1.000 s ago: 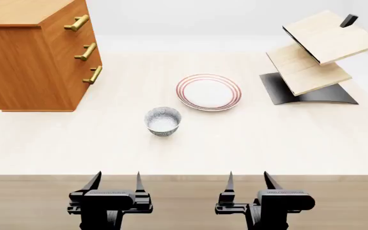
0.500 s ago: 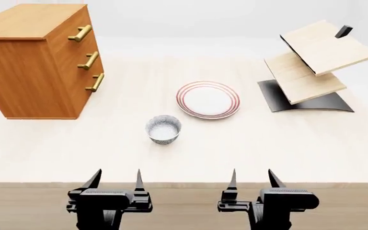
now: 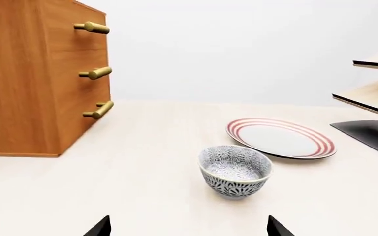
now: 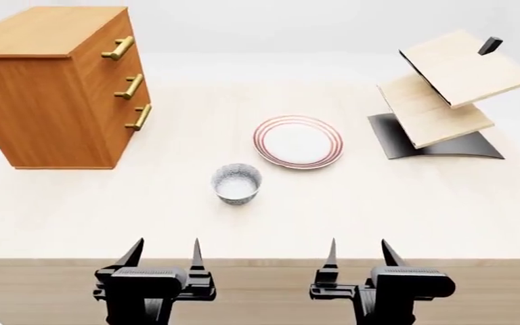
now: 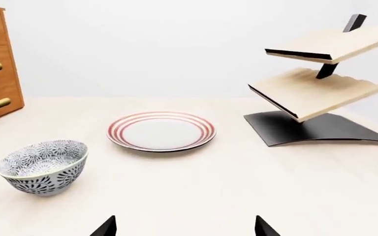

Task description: Open the top drawer of the cabinet and put the bowl in it.

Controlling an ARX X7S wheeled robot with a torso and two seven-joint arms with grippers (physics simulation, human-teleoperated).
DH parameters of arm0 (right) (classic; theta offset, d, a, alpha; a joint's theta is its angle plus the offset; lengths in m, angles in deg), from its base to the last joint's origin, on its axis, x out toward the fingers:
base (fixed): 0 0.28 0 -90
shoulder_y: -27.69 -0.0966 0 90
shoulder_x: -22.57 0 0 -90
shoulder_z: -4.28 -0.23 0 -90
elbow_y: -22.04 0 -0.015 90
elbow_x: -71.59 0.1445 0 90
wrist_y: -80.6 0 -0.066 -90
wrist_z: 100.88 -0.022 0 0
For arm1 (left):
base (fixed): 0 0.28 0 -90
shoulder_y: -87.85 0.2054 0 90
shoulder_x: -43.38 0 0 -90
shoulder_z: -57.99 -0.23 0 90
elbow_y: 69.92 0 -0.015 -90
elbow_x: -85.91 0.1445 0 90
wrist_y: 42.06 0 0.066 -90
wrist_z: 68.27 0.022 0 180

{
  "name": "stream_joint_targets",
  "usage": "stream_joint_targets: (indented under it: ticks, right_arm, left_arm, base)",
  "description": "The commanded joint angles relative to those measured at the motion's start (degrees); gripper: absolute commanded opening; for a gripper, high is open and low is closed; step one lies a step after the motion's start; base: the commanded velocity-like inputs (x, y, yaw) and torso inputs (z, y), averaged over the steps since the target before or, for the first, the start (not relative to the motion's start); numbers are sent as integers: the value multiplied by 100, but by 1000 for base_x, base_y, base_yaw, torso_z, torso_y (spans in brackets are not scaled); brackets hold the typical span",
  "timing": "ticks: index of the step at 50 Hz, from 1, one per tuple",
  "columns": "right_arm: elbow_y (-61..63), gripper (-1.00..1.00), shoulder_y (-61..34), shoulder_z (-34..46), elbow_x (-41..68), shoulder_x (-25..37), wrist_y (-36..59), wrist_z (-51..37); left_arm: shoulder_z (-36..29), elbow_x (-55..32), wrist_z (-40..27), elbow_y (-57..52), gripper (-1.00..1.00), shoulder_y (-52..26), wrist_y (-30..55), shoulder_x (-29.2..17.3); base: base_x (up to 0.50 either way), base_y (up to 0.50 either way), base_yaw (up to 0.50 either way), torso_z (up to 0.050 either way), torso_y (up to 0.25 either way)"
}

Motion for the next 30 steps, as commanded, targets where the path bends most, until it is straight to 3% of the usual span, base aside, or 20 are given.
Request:
stream_joint_targets:
  ticks: [1,30]
  right_arm:
    - [28,100,7,150,-41,77,24,-116]
    - [99,100,28,317,93,207,31,-301]
  left_arm:
    - [-67,-49,-106,-30,100,17,-10,-94]
    - [-153,-330,-229,-103,100,27,63,-253]
  base:
    - [0,500,0,0,0]
    - [0,500,0,0,0]
